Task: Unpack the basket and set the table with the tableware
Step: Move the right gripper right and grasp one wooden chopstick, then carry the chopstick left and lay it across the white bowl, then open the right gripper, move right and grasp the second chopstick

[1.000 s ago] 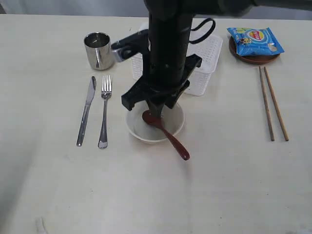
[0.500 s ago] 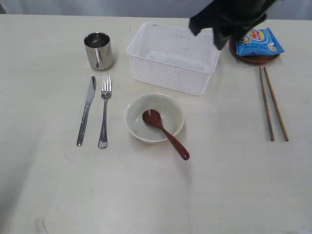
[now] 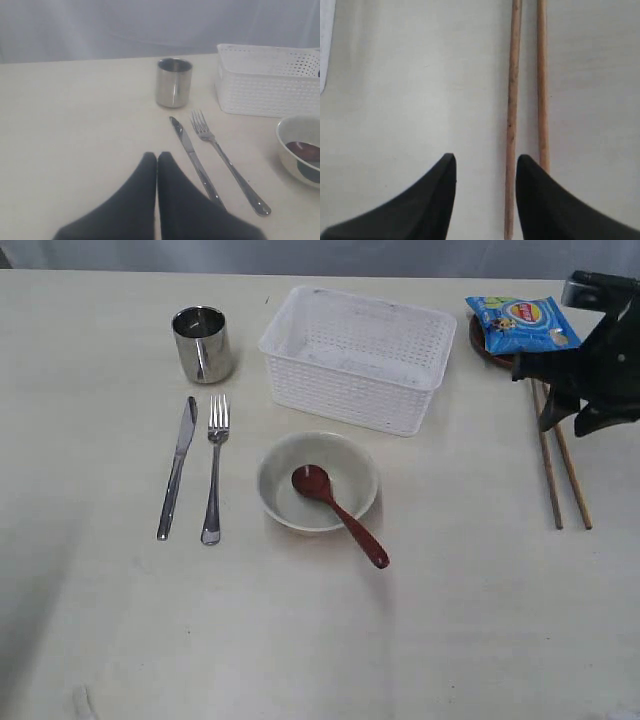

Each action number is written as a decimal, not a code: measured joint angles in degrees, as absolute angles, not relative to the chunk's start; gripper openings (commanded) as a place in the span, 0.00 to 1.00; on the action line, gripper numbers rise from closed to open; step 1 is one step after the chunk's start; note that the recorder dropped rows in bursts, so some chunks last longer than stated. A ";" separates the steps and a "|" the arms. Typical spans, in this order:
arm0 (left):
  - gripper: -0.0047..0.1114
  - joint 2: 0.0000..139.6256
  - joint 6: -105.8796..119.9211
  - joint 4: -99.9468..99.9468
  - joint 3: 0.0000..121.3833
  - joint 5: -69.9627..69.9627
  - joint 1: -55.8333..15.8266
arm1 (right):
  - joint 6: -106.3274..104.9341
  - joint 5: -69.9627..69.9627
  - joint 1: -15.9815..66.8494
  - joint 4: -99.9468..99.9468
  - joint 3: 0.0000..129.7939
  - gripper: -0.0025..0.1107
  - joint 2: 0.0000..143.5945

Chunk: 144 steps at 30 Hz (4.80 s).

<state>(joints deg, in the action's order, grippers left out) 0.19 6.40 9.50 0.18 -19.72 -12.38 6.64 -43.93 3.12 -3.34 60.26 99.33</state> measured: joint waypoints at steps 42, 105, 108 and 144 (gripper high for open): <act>0.04 0.19 6.40 9.50 0.18 -19.72 -12.38 | 5.79 -41.98 5.94 -1.02 63.00 0.02 100.01; 0.04 0.19 6.40 9.50 0.18 -19.72 -12.38 | 0.45 -31.65 39.94 -26.66 58.60 0.02 101.01; 0.04 0.19 6.40 9.50 0.18 -19.72 -12.38 | 0.45 -31.50 39.94 -26.66 58.60 0.02 102.35; 0.04 0.19 6.40 9.50 0.18 -19.72 -12.38 | 0.00 -31.05 39.94 -27.12 58.60 0.36 100.65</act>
<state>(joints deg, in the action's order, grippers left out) 0.19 6.40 9.50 0.18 -19.72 -12.38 0.00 -31.05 39.94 -27.12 58.60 100.65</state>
